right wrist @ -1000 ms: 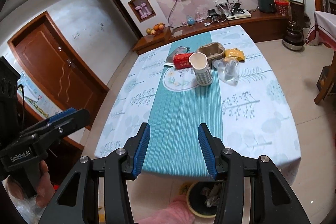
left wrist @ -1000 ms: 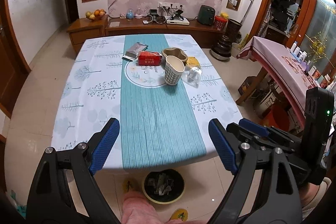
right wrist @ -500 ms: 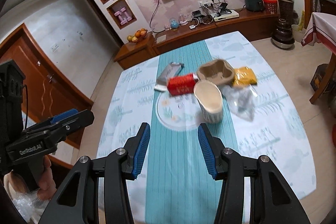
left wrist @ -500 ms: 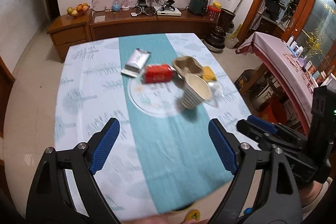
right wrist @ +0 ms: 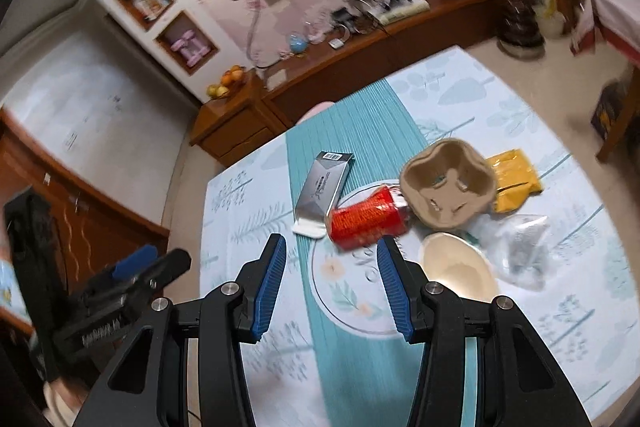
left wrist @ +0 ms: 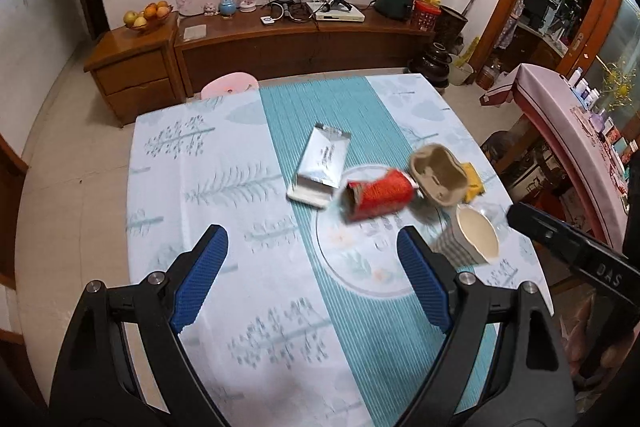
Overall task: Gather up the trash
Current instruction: 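Grasp the red packet with the right gripper while the left grasps the silver earplugs box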
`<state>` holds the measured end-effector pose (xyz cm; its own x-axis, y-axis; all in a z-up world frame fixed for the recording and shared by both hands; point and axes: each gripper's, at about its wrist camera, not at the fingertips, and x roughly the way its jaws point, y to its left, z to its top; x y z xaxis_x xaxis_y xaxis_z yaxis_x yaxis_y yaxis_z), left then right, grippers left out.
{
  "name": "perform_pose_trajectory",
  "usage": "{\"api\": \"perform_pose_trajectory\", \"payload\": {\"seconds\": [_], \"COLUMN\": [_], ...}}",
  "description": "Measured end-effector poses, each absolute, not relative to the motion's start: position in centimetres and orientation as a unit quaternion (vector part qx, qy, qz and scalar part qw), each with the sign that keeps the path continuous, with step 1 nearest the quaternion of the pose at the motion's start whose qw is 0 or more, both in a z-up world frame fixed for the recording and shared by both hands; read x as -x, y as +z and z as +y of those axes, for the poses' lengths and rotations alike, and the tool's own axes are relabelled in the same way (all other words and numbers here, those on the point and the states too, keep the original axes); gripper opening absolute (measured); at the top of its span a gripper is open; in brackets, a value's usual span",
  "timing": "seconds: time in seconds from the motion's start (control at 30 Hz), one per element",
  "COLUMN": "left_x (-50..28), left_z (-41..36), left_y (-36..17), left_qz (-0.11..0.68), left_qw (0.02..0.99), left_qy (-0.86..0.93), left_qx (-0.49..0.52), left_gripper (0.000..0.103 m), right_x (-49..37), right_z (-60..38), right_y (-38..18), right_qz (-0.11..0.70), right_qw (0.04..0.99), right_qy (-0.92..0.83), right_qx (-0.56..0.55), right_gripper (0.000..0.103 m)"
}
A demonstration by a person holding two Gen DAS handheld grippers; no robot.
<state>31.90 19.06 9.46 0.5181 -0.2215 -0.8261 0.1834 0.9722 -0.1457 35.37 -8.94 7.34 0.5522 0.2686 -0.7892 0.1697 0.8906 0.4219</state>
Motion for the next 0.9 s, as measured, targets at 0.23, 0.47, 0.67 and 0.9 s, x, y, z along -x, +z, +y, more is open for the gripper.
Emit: {"api": "perform_pose_trajectory", "payload": {"seconds": [0.23, 0.47, 0.67, 0.9], "left_x": [-37.2, -40.2, -42.3, -44.3], "left_z": [19.5, 20.7, 21.9, 21.1], "left_y": [7.9, 5.3, 2.9, 0.7], "left_qz": [0.468, 0.481, 0.491, 0.502], "left_qw": [0.874, 0.865, 0.86, 0.85], "left_qy": [-0.133, -0.138, -0.138, -0.159], "left_qx": [-0.007, -0.008, 0.004, 0.008], "left_gripper": [0.085, 0.085, 0.085, 0.085], "right_x": [-42.7, -46.5, -48.7, -49.8], "right_z": [-7.4, -7.0, -6.9, -6.1], "right_y": [1.8, -3.6, -7.5, -11.1], "right_qz": [0.542, 0.569, 0.587, 0.616], "right_qw": [0.777, 0.73, 0.706, 0.706], "right_qy": [-0.051, -0.152, -0.208, -0.188], "right_qx": [-0.316, -0.346, -0.337, -0.294], "right_gripper": [0.06, 0.064, 0.064, 0.055]}}
